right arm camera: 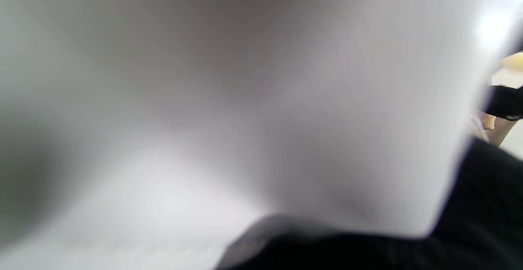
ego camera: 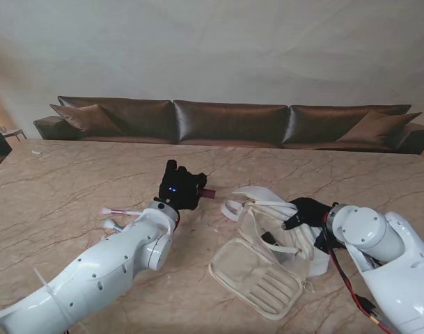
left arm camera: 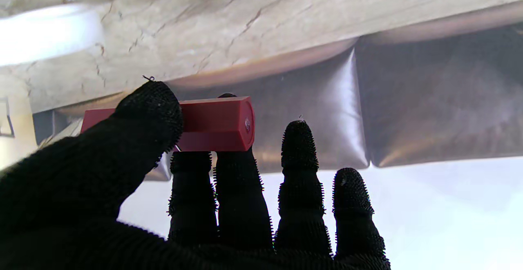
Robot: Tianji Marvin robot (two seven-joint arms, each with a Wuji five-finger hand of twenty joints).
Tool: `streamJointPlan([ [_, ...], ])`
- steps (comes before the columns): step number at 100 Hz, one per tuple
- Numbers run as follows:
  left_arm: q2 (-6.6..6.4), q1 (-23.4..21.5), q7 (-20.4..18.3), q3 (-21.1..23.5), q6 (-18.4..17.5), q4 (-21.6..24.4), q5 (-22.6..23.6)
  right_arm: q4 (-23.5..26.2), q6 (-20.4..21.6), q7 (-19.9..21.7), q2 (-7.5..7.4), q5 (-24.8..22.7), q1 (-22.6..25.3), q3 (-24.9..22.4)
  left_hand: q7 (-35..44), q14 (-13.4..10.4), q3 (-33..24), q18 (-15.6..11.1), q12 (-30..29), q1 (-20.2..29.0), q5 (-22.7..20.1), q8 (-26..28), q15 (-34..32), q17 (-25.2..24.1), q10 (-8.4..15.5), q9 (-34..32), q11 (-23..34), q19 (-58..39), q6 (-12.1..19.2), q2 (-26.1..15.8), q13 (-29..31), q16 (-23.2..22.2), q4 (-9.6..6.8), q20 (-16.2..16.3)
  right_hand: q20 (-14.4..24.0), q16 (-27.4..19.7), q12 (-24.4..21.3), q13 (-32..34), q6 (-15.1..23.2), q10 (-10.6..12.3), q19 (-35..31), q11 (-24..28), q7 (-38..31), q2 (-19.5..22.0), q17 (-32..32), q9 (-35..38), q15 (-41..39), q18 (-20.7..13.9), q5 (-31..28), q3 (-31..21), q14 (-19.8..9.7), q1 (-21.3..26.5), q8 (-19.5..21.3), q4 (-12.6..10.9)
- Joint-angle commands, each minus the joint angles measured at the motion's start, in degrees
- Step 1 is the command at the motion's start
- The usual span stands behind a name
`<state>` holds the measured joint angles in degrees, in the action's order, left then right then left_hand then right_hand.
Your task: Pack the cosmetics bag
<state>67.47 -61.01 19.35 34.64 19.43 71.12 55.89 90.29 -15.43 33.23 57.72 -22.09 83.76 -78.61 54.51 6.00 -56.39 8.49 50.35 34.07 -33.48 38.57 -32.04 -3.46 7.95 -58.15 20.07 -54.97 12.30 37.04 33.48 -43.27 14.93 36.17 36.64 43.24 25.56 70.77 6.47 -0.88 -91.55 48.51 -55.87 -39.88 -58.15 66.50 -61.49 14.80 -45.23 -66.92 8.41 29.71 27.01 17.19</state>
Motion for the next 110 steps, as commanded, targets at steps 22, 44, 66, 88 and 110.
streamJointPlan([
  [22,-1.09,-7.1,5.2,2.9,-1.5,9.0,4.8,0.4,0.2,0.0,0.26,0.1,-0.7,0.4,4.8,0.0,-2.5,0.0,2.3,4.3,-5.1,3.4,-0.1,-0.8,0.4,-3.2,0.8,-1.4,5.6,-2.5,1.3,-0.9,-0.52,-0.2,0.3,1.3,0.6,4.2,11.5,1.2,-5.2,2.6,-2.9,5.8,-1.9,2.8,-5.3,-0.8,-4.4,-5.4,-2.6,5.6,1.8,-1.9],
  [44,-1.52,-10.0,10.0,2.1,-3.3,12.6,8.4,0.0,0.2,-0.3,0.35,0.3,-1.2,1.1,4.2,0.1,-2.3,0.3,3.0,4.1,-5.8,3.0,0.4,-0.9,0.1,-4.1,0.6,-1.2,5.8,-2.4,2.1,-1.0,-0.72,-0.2,0.3,1.3,0.6,4.2,11.4,1.2,-5.2,2.6,-2.9,5.8,-2.0,2.7,-5.3,-0.8,-4.5,-5.4,-2.7,5.6,1.8,-1.9],
  [66,-0.78,-9.3,12.3,-2.0,-4.1,12.0,8.3,0.0,0.4,-0.7,0.47,0.6,-1.5,1.5,3.7,0.6,-2.8,1.0,3.6,3.9,-6.9,2.3,0.2,-1.0,-0.5,-5.1,0.8,-1.1,4.8,-1.7,3.2,-1.6,-1.06,0.0,0.3,1.3,0.6,4.2,11.2,1.1,-5.2,2.6,-2.9,5.7,-2.0,2.8,-5.4,-0.8,-4.4,-5.4,-2.7,5.7,1.7,-2.0],
  [88,0.4,-8.0,14.7,-6.0,-3.6,10.9,8.0,-0.1,0.7,-0.9,0.54,0.8,-1.6,1.6,3.7,0.8,-2.9,1.2,4.2,3.6,-7.2,1.2,-0.1,-1.0,-0.9,-5.3,1.0,-1.2,4.2,-1.4,3.4,-2.2,-1.2,0.2,0.3,1.3,0.6,4.2,11.1,1.0,-5.2,2.6,-2.8,5.6,-2.1,2.8,-5.5,-0.7,-4.5,-5.4,-2.7,5.7,1.4,-1.9],
  [110,1.56,-5.6,15.5,-9.8,-1.7,9.7,8.6,0.0,1.1,-1.2,0.58,0.9,-1.3,1.5,3.9,0.9,-2.8,1.4,4.5,3.5,-7.6,0.0,-0.7,-1.1,-1.0,-5.5,1.3,-1.2,4.4,-1.3,3.7,-2.9,-1.32,0.4,0.2,1.4,0.6,4.2,11.1,1.0,-5.2,2.6,-2.9,5.5,-2.2,2.9,-5.6,-0.8,-4.5,-5.5,-2.7,5.6,1.3,-1.9],
])
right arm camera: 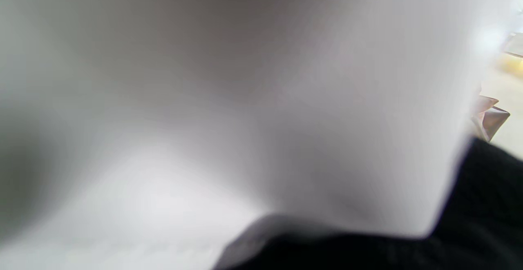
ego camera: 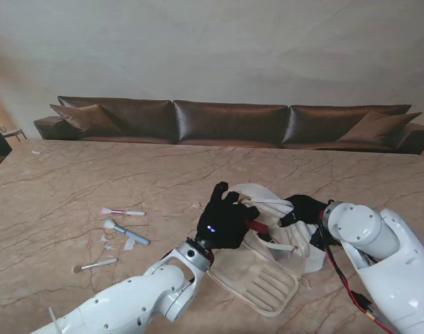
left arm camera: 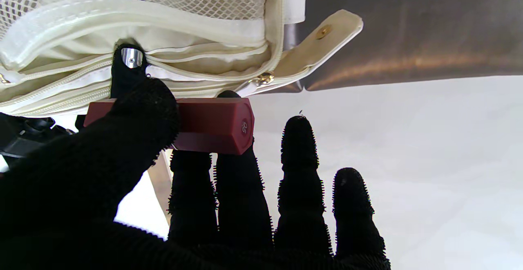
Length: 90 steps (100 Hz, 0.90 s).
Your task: Pack the cosmetics bag
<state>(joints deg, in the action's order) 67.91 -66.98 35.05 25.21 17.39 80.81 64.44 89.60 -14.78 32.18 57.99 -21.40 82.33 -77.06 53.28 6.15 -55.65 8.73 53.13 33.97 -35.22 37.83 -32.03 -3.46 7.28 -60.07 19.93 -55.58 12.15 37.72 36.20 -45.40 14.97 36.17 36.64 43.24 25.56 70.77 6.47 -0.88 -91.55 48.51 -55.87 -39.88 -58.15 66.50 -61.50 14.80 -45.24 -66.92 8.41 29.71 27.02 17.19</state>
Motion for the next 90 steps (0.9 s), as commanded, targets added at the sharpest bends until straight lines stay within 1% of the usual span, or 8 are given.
streamJointPlan([
  [1,1.17,0.5,-0.2,-0.6,0.4,0.0,0.1,0.7,0.5,-0.1,0.31,0.3,0.1,-0.1,5.1,0.7,-3.5,1.1,1.7,3.5,-5.9,0.7,-0.7,-1.1,-0.3,-3.6,1.5,-0.5,4.5,-1.9,1.0,-0.8,-1.37,0.4,0.2,1.4,0.5,4.2,11.1,1.0,-5.2,2.6,-2.9,5.5,-2.2,2.9,-5.6,-0.8,-4.5,-5.5,-2.7,5.6,1.3,-1.9],
  [20,2.64,2.7,-0.3,-3.3,1.4,-2.1,-0.8,0.8,1.1,-0.5,0.39,0.4,0.4,-0.2,6.1,0.8,-3.2,1.4,0.9,3.0,-7.2,-4.1,-1.2,-1.1,-0.3,-4.2,1.4,-0.7,4.9,-1.4,1.6,-1.8,-1.84,0.9,0.2,1.4,0.5,4.2,11.2,1.1,-5.2,2.6,-2.8,5.5,-2.3,3.0,-5.7,-0.8,-4.3,-5.6,-2.8,5.6,1.2,-1.9],
  [24,2.82,3.2,-0.7,-3.8,1.5,-2.4,-0.9,0.7,1.1,-0.5,0.4,0.5,0.4,-0.2,7.2,0.7,-3.0,1.5,0.6,2.8,-7.4,-6.6,-1.2,-1.1,-0.2,-4.5,1.4,-0.6,5.1,-1.4,1.8,-2.0,-2.05,0.9,0.2,1.4,0.5,4.2,11.1,1.0,-5.2,2.6,-2.9,5.4,-2.3,2.9,-5.7,-0.7,-4.5,-5.6,-2.8,5.6,1.2,-1.9],
  [37,3.55,4.2,-1.7,-4.6,2.0,-3.3,-1.8,0.7,1.2,-0.8,0.47,0.7,0.5,0.0,6.9,0.9,-3.0,1.7,0.3,2.5,-8.8,-9.8,-1.4,-1.1,-0.2,-4.9,1.5,-0.5,5.0,-1.1,2.2,-2.3,-2.11,0.9,0.2,1.4,0.5,4.2,11.1,1.0,-5.2,2.6,-2.9,5.5,-2.3,3.0,-5.7,-0.7,-4.5,-5.6,-2.7,5.6,1.1,-1.9],
  [49,4.09,5.3,-2.3,-5.7,2.5,-4.0,-1.9,0.3,1.3,-1.0,0.56,0.9,0.3,0.4,7.2,1.2,-2.8,1.7,0.8,2.3,-8.7,-10.9,-2.6,-1.1,0.2,-4.5,1.9,-0.4,5.8,-1.1,2.2,-3.4,-2.18,0.8,0.2,1.4,0.5,4.2,11.0,1.0,-5.2,2.6,-3.0,5.4,-2.4,3.0,-5.7,-0.7,-4.5,-5.6,-2.7,5.6,1.1,-1.9],
  [75,5.21,7.8,-3.2,-8.1,2.3,-6.6,-2.3,0.1,1.4,-1.6,0.71,1.5,0.0,1.0,7.0,0.7,-2.0,1.8,1.0,1.9,-8.6,-12.2,-2.2,-1.1,1.3,-3.6,1.9,0.2,6.6,-1.4,1.5,-3.8,-2.1,0.5,0.2,1.4,0.5,4.2,11.0,1.0,-5.3,2.6,-2.9,5.4,-2.4,3.0,-5.8,-0.7,-4.4,-5.7,-2.7,5.6,1.1,-1.9],
  [79,5.4,8.0,-3.4,-8.4,2.4,-6.9,-2.5,0.0,1.4,-1.6,0.73,1.5,-0.1,1.1,6.9,0.7,-1.9,1.8,0.8,1.9,-8.5,-12.4,-2.1,-1.1,1.5,-3.5,1.7,0.3,6.4,-1.4,1.4,-3.8,-2.05,0.4,0.2,1.4,0.5,4.2,11.1,1.0,-5.3,2.6,-3.0,5.4,-2.4,3.0,-5.8,-0.7,-4.6,-5.7,-2.7,5.6,1.1,-1.8],
  [90,5.51,8.6,-4.1,-9.0,2.6,-7.4,-2.5,0.1,1.3,-1.6,0.73,1.6,-0.1,1.2,5.4,0.5,-1.4,1.7,0.1,1.0,-6.9,-14.3,-0.5,-1.1,1.3,-1.1,0.4,1.6,4.5,-0.6,-0.1,-3.3,-1.79,-0.3,0.2,1.4,0.5,4.2,11.0,1.0,-5.3,2.6,-3.0,5.4,-2.4,3.0,-5.7,-0.7,-4.6,-5.6,-2.7,5.6,1.1,-1.8],
])
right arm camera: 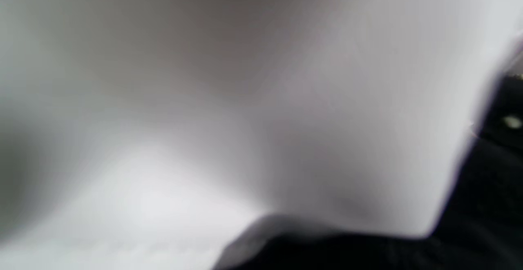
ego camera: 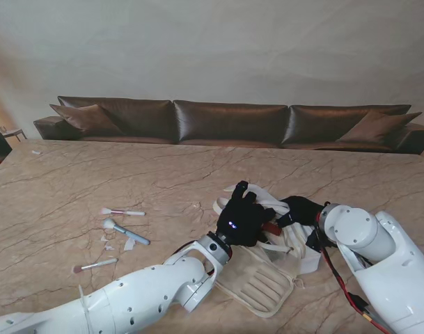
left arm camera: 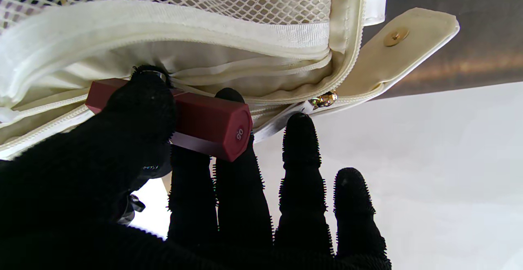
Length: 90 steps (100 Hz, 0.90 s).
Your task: Pack the cosmetics bag
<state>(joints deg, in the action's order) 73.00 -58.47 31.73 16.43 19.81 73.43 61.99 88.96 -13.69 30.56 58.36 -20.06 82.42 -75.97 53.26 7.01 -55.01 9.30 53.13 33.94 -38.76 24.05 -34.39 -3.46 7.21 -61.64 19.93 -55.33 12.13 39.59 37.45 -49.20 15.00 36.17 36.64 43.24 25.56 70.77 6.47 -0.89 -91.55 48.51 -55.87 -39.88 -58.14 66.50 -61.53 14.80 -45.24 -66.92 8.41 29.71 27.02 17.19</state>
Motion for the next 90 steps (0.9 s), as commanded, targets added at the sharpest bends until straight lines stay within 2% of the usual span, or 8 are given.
streamJointPlan([
  [1,0.4,0.2,-0.8,-0.2,0.2,-0.1,0.0,0.7,0.2,0.0,0.36,0.3,-0.2,0.1,5.1,-0.4,-1.9,1.1,-0.8,0.9,-3.1,-1.1,2.3,-1.0,1.3,1.3,1.0,1.7,4.1,-2.4,-1.5,0.9,-1.74,-0.6,0.2,1.4,0.5,4.2,11.0,1.0,-5.3,2.6,-3.0,5.4,-2.4,3.0,-5.7,-0.7,-4.5,-5.6,-2.7,5.6,1.1,-1.8],
  [14,0.13,0.5,-1.8,-0.4,0.3,-0.2,0.2,0.9,-0.1,0.1,0.33,0.2,-0.2,0.1,1.9,-0.4,-1.5,1.0,-7.1,0.3,-1.5,-4.0,4.1,-0.9,0.4,7.2,4.6,3.2,1.1,-1.5,-3.5,2.2,-1.43,-1.3,0.2,1.4,0.5,4.2,11.0,1.0,-5.3,2.6,-2.9,5.3,-2.4,3.0,-5.7,-0.7,-4.5,-5.7,-2.7,5.6,1.0,-1.8],
  [34,-0.58,0.5,-3.0,-0.1,0.4,0.3,0.6,1.0,-0.3,0.2,0.33,0.2,-0.3,0.2,-6.8,-0.2,-4.4,1.0,-21.1,-3.0,-0.5,-3.0,6.0,-0.8,-0.6,15.0,9.0,5.1,-3.2,-1.6,-6.5,4.0,-1.62,-2.0,0.2,1.4,0.5,4.2,11.1,1.0,-5.3,2.6,-2.9,5.3,-2.4,3.0,-5.7,-0.7,-4.4,-5.7,-2.7,5.6,1.0,-1.8],
  [45,-0.83,0.5,-3.1,0.0,0.4,0.4,0.9,0.9,-0.3,0.1,0.38,0.3,-0.4,0.3,-11.0,-0.2,-6.3,0.9,-22.8,-6.3,0.5,-2.9,6.5,-0.8,-1.1,17.9,8.0,6.3,-5.6,-3.4,-8.0,4.5,-4.06,-2.3,0.2,1.4,0.5,4.2,11.1,1.0,-5.3,2.6,-3.0,5.3,-2.4,3.0,-5.7,-0.6,-4.5,-5.8,-2.7,5.5,1.0,-1.8],
  [52,-0.92,0.4,-3.3,0.1,0.1,0.4,0.7,0.8,-0.4,0.0,0.4,0.4,-0.5,0.4,-12.9,-0.1,-7.3,0.9,-23.4,-8.2,1.3,-1.8,6.8,-0.8,-1.4,19.6,7.7,7.4,-6.7,-4.5,-9.1,4.8,-7.03,-2.6,0.2,1.4,0.5,4.2,11.2,1.1,-5.3,2.6,-2.9,5.2,-2.4,3.1,-5.7,-0.6,-4.3,-5.8,-2.7,5.5,1.0,-1.8],
  [83,-2.59,-2.9,-4.3,4.0,2.1,4.2,1.2,1.2,-1.3,-0.7,0.57,0.6,-0.1,0.5,-14.7,-0.2,-6.0,0.5,-25.0,-8.6,4.3,-0.7,7.6,-0.7,-2.4,23.7,6.4,8.5,-7.6,-8.4,-10.6,6.2,-8.15,-1.8,0.2,1.4,0.5,4.2,10.9,0.9,-5.3,2.7,-3.0,5.2,-2.4,3.1,-5.8,-0.6,-4.5,-5.9,-2.6,5.6,1.0,-1.8],
  [86,-2.88,-3.8,-4.2,4.9,2.3,5.1,1.3,1.2,-1.4,-0.9,0.62,0.7,-0.1,0.5,-13.2,-0.4,-5.9,0.6,-25.1,-8.7,4.5,0.3,7.2,-0.8,-2.3,23.5,6.7,6.5,-7.3,-8.8,-9.7,6.2,-8.21,-0.1,0.2,1.4,0.5,4.2,11.0,0.9,-5.3,2.7,-3.0,5.2,-2.4,3.1,-5.8,-0.5,-4.4,-5.9,-2.5,5.6,1.0,-1.8],
  [90,-3.29,-5.1,-4.0,6.3,2.5,6.3,1.4,1.3,-1.6,-1.1,0.69,0.9,0.0,0.5,-8.7,-0.6,-4.4,0.9,-24.8,-6.7,4.8,1.9,5.9,0.7,-2.0,22.3,7.4,1.4,-5.2,-6.8,-7.0,5.6,-4.64,3.0,0.2,1.4,0.5,4.2,10.9,0.9,-5.3,2.7,-3.1,5.2,-2.4,3.1,-5.8,-0.5,-4.5,-5.9,-2.6,5.6,1.0,-1.8],
])
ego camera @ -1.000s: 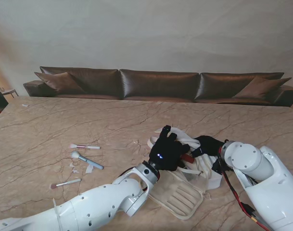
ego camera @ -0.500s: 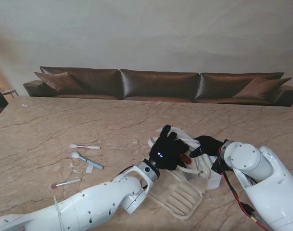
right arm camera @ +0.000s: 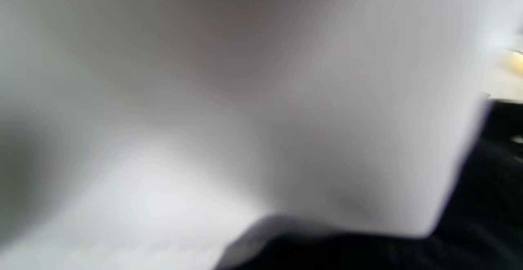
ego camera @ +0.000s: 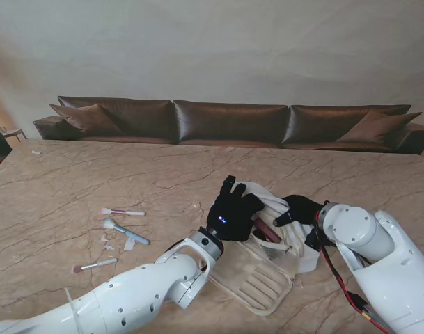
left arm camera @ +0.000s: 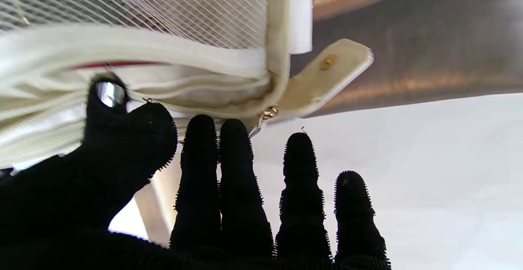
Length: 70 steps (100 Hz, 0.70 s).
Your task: Pack the cosmetics bag
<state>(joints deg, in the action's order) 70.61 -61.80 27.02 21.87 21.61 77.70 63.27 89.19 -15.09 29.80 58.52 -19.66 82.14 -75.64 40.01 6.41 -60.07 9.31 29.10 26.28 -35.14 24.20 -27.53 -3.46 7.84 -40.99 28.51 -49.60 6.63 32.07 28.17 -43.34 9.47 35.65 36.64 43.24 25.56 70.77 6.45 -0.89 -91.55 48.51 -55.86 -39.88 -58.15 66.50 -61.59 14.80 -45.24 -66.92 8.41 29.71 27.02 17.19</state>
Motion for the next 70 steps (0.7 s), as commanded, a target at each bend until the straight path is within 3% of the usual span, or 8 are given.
streamJointPlan([
  [1,-1.01,-2.1,0.7,1.2,0.7,2.4,0.1,1.1,-0.3,-0.5,0.54,0.5,0.4,0.1,6.3,-0.1,1.3,1.1,-0.6,1.8,1.4,2.6,-1.4,1.9,-2.5,1.1,-0.8,-5.6,1.2,1.4,3.2,-0.5,1.79,4.2,0.2,1.4,0.5,4.2,10.9,0.9,-5.3,2.7,-3.1,5.2,-2.4,3.1,-5.7,-0.5,-4.4,-5.9,-2.6,5.6,1.0,-1.8],
  [5,-1.51,-3.6,0.4,2.7,0.8,3.9,0.1,1.2,-0.4,-0.7,0.61,0.6,0.5,0.1,11.0,-0.4,2.8,1.6,-0.1,3.4,2.2,4.2,-2.5,5.6,-2.1,0.0,-0.2,-8.6,3.1,2.7,5.4,-1.4,3.27,5.8,0.2,1.4,0.5,4.2,10.9,0.9,-5.3,2.7,-3.1,5.3,-2.4,3.1,-5.8,-0.5,-4.5,-5.9,-2.6,5.7,1.0,-1.8],
  [15,-2.5,-7.9,-0.3,6.6,1.1,7.3,-0.3,1.3,-0.9,-1.4,0.76,0.8,0.7,0.1,17.8,0.0,5.7,2.7,1.9,5.1,2.0,7.2,-4.9,12.2,-1.6,-3.0,2.2,-14.1,6.2,4.0,9.6,-4.0,3.96,8.9,0.1,1.4,0.4,4.2,10.7,0.8,-5.3,2.7,-3.1,5.2,-2.5,3.1,-5.8,-0.5,-4.4,-5.9,-2.6,5.8,1.0,-1.8],
  [27,-3.48,-14.0,-1.5,11.7,0.2,11.1,-2.0,1.8,-1.8,-3.1,1.17,1.1,1.2,0.0,19.1,0.6,7.7,3.4,4.3,4.5,-1.1,6.7,-8.0,17.5,-1.5,-7.2,3.8,-19.6,6.9,2.7,14.2,-7.2,3.14,11.8,0.1,1.4,0.4,4.2,10.7,0.7,-5.4,2.8,-3.1,5.3,-2.6,3.1,-5.9,-0.4,-4.5,-5.9,-2.5,5.8,1.0,-1.8],
  [36,-3.73,-18.8,-2.2,15.6,-1.9,13.5,-5.4,2.2,-2.3,-4.1,1.42,1.4,1.4,0.0,20.2,1.9,9.0,4.5,11.9,4.7,-6.3,5.0,-10.5,20.6,-1.9,-13.0,3.7,-23.0,7.4,1.2,18.0,-9.8,2.11,13.6,0.1,1.5,0.4,4.2,10.5,0.6,-5.4,2.8,-3.1,5.2,-2.6,3.1,-6.0,-0.3,-4.6,-5.9,-2.4,5.9,1.0,-1.8],
  [44,-4.21,-23.8,-6.2,19.2,-4.1,17.0,-10.1,2.4,-2.6,-4.7,1.58,1.5,1.3,0.2,20.3,2.9,10.9,4.8,13.1,5.6,-8.9,2.3,-12.1,21.4,-3.1,-15.4,3.3,-24.6,5.7,-0.4,19.6,-10.7,1.03,14.0,0.1,1.5,0.4,4.2,10.4,0.6,-5.4,2.8,-3.1,5.3,-2.6,3.1,-6.0,-0.2,-4.7,-5.8,-2.4,6.0,1.0,-1.8],
  [53,-4.2,-27.9,-8.1,21.7,-6.5,19.1,-15.2,2.3,-2.8,-5.0,1.68,1.7,0.8,0.6,18.4,4.1,12.0,5.4,11.8,6.7,-11.3,-1.5,-12.6,21.1,-4.9,-16.3,3.0,-25.4,3.6,-2.0,19.9,-11.1,0.38,14.5,0.1,1.5,0.4,4.2,10.4,0.6,-5.5,2.8,-3.0,5.3,-2.7,3.1,-6.1,-0.2,-4.6,-5.8,-2.4,6.0,1.0,-1.8],
  [70,-3.64,-30.4,-9.1,22.0,-8.9,18.9,-21.6,1.8,-2.8,-5.1,1.81,2.3,-0.5,1.9,14.7,4.5,12.7,5.7,9.1,8.1,-12.9,-7.4,-11.2,20.7,-6.1,-15.7,0.9,-24.8,0.9,-3.5,19.2,-10.0,0.79,14.3,0.1,1.5,0.4,4.2,10.5,0.6,-5.5,2.9,-3.1,5.3,-2.7,3.1,-6.2,-0.2,-4.6,-5.8,-2.4,6.0,1.0,-1.9],
])
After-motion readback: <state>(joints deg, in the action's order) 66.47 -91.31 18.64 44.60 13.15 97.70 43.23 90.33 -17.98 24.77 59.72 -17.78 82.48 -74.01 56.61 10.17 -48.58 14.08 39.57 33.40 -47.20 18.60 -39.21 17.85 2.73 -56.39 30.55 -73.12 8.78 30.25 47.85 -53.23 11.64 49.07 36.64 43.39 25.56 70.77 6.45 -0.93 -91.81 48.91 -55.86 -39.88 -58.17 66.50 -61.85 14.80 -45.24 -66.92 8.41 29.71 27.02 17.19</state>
